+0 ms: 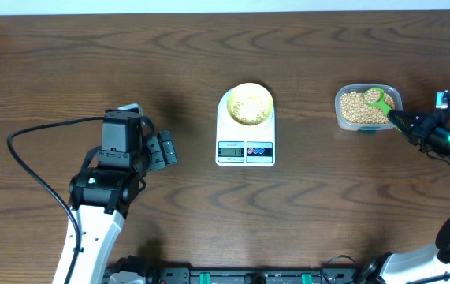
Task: Scoop item into bowl and weigh 50g on scale
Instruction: 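Dip the scoop into the soybean tub and drag it through the beans, then lift the filled scoop and carry it left over the yellow bowl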
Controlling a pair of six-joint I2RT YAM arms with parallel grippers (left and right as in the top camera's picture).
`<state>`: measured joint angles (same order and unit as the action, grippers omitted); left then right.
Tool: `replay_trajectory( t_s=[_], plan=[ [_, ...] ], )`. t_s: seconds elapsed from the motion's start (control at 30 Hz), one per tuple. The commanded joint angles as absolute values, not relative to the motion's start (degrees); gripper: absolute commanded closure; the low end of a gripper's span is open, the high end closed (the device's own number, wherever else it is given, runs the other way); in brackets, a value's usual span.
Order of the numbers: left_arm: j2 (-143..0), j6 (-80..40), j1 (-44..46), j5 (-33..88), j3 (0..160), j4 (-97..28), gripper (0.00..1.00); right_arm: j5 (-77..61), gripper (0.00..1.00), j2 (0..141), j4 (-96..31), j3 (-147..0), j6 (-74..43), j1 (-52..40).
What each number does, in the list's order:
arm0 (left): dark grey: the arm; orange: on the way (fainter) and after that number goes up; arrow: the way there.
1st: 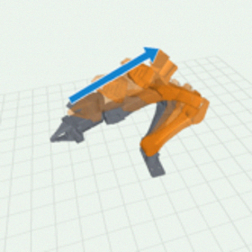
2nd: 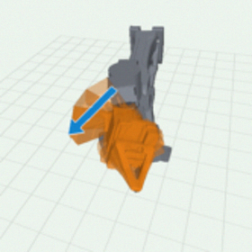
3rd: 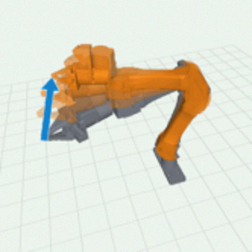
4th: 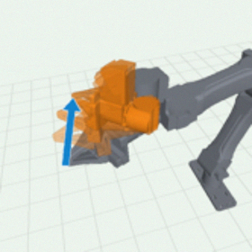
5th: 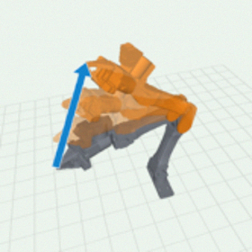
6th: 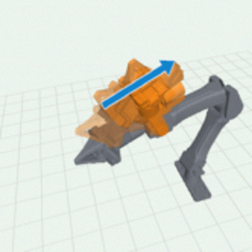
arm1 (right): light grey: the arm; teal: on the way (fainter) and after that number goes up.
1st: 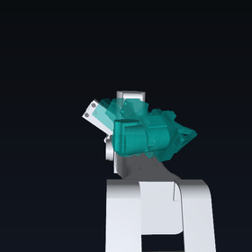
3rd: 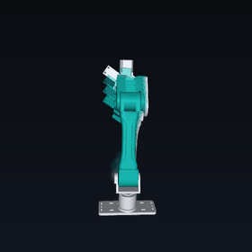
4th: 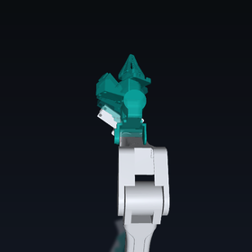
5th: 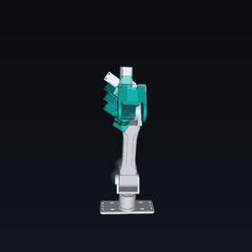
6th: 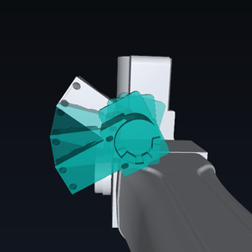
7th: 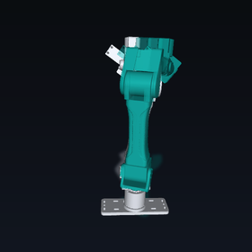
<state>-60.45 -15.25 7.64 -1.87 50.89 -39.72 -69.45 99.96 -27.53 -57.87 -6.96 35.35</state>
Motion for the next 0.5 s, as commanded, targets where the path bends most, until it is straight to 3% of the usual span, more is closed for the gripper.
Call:
replay_trajectory(
  t_s=[0.0, 0.47],
  plan=[
    [-60.60, -15.33, 7.40, -2.63, 50.96, -39.83, 0.02, -74.17, 0.99, 100.44, -27.40, -57.52, -5.89, 35.64],
    [-60.60, -15.33, 7.40, -2.63, 50.96, -39.83, 0.02, -81.71, 0.99, 100.44, -27.42, -57.52, -5.96, 34.81]
  ],
)
